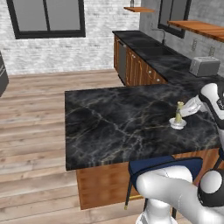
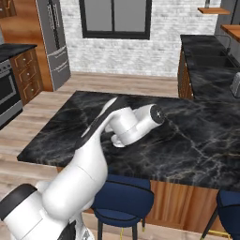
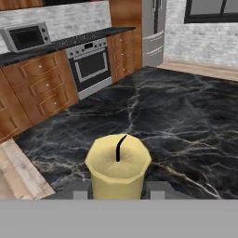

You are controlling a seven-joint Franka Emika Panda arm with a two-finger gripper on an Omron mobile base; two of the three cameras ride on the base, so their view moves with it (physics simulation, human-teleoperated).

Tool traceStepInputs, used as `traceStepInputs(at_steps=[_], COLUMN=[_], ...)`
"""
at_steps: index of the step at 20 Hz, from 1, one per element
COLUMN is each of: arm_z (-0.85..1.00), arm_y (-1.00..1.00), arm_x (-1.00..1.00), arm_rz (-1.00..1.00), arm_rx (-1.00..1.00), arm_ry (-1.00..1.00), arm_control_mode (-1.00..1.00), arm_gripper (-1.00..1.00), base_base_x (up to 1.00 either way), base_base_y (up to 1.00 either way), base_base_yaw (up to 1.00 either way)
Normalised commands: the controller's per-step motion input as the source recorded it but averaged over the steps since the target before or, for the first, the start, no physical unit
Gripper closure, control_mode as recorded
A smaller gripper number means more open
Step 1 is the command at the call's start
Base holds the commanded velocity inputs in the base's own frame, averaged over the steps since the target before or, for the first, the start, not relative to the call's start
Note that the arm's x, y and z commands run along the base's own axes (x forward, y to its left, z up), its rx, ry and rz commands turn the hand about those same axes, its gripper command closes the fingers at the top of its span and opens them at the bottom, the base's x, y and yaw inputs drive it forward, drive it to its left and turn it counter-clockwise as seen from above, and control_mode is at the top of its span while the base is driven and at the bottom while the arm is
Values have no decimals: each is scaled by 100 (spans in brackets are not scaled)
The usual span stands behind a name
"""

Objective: Get the candle and the wine from the cabinet and move them to the dining counter.

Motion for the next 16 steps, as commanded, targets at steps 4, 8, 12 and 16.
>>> traceStepInputs(at_steps=[4,8,12,16], arm_z=[-16,-37,-44,-46], arm_y=[4,0,0,0], arm_x=[55,67,52,38], arm_rz=[0,0,0,0], arm_rx=[0,3,2,0], arm_ry=[0,0,0,0], arm_control_mode=[-100,-100,-100,-100], arm_gripper=[100,100,100,100], base_base_x=[0,0,0,0], base_base_y=[0,0,0,0], base_base_yaw=[0,0,0,0])
